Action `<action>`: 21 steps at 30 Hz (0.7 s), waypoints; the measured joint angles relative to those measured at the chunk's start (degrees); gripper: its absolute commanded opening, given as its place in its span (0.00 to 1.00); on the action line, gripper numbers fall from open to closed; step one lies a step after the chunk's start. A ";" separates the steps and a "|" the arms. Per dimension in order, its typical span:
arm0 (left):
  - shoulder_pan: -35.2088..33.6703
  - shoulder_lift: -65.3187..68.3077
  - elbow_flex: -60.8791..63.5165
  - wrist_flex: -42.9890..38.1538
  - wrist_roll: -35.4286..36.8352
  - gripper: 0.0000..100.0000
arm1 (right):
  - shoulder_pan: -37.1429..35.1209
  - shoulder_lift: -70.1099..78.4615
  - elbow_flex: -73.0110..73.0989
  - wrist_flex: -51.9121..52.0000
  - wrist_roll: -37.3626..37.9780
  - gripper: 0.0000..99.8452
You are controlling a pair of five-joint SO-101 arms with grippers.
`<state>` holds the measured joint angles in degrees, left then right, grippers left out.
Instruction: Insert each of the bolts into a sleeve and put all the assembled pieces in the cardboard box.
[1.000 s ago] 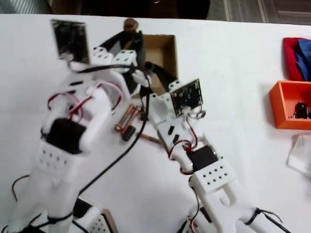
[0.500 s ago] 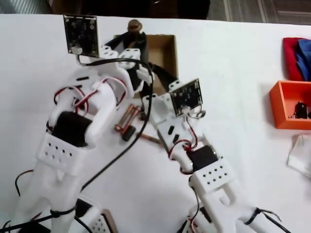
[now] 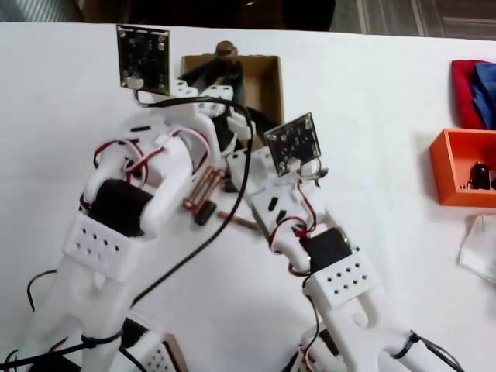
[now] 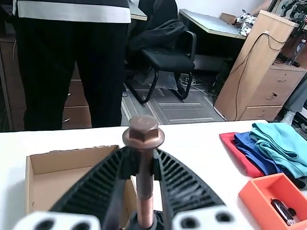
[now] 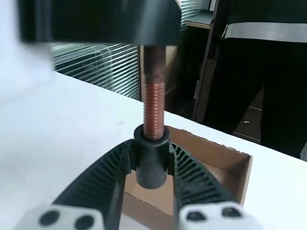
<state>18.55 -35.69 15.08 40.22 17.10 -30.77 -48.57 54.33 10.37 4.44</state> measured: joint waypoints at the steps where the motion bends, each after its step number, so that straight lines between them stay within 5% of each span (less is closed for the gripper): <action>1: 0.00 0.00 0.00 0.00 0.00 0.03 | 0.00 0.00 0.00 0.00 0.00 0.02; 21: 0.35 -0.09 6.42 0.35 -4.04 0.03 | -0.09 0.18 -0.09 0.62 -0.09 0.02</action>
<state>18.90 -35.78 21.49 40.57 13.05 -30.86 -48.40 54.24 10.99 4.35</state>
